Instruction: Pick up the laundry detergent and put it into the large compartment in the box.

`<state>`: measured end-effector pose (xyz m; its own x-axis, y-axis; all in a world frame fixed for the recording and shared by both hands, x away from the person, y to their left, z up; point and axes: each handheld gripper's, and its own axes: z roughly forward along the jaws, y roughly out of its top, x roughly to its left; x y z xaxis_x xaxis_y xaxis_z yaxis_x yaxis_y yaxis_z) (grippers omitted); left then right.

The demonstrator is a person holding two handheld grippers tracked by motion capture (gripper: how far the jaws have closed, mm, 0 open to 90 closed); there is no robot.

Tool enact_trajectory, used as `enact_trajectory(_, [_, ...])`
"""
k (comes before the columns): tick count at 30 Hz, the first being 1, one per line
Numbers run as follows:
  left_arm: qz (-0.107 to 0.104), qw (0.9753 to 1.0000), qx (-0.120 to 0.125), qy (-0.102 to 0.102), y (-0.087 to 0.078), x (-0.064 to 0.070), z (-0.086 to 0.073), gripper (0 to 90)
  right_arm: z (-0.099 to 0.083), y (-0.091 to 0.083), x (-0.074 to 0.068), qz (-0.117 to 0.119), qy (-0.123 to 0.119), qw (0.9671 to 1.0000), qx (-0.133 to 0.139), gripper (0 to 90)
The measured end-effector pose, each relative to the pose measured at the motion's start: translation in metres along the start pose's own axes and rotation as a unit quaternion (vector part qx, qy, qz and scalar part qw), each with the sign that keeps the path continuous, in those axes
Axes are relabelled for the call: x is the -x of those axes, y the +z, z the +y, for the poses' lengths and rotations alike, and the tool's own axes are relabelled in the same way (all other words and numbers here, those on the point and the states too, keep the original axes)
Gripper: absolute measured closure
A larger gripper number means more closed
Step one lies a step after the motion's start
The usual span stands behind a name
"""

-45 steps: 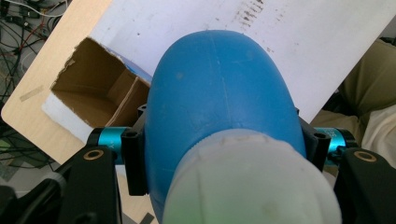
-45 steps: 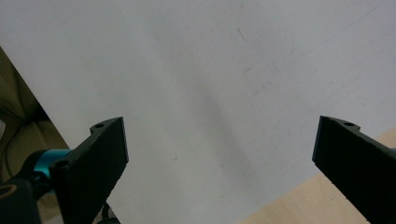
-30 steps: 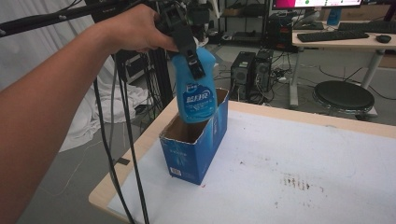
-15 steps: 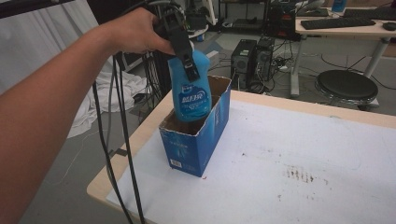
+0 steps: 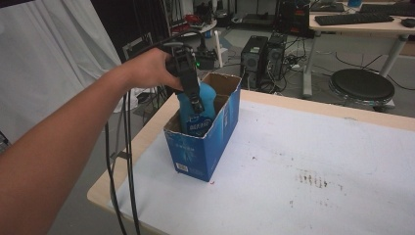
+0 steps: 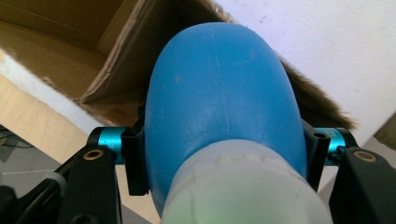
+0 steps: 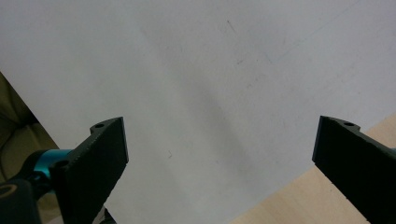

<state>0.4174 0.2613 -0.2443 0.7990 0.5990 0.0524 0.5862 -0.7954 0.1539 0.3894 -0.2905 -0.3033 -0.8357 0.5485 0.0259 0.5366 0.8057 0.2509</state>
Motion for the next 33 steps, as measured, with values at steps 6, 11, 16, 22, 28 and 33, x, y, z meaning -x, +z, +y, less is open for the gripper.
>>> enact_trajectory(6, [-0.005, 0.9999, -0.015, -0.005, 0.027, -0.002, -0.002, 37.3, 0.0, 0.002, 0.001, 0.001, 0.004, 1.0, -0.003, 2.5])
enact_trajectory(11, [-0.014, 0.9997, -0.018, -0.008, 0.042, -0.003, -0.004, 37.4, 0.0, 0.003, 0.002, 0.002, 0.005, 1.0, -0.005, 2.5])
enact_trajectory(16, [-0.019, 0.9996, -0.015, -0.012, 0.048, -0.004, -0.004, 37.3, 0.0, 0.003, 0.002, 0.002, 0.006, 1.0, -0.007, 2.5])
enact_trajectory(22, [-0.021, 0.9994, -0.017, -0.021, 0.049, -0.006, -0.004, 37.2, 0.0, 0.005, 0.002, 0.003, 0.005, 1.0, -0.007, 2.5])
enact_trajectory(28, [-0.024, 0.9991, -0.02, -0.03, 0.049, -0.007, -0.004, 36.6, 0.001, 0.005, 0.001, 0.003, 0.003, 1.0, -0.006, 2.5])
enact_trajectory(33, [-0.024, 0.9989, 0.0, -0.041, 0.04, -0.008, -0.005, 32.6, 0.0, 0.005, 0.001, 0.003, 0.004, 1.0, -0.005, 2.5])
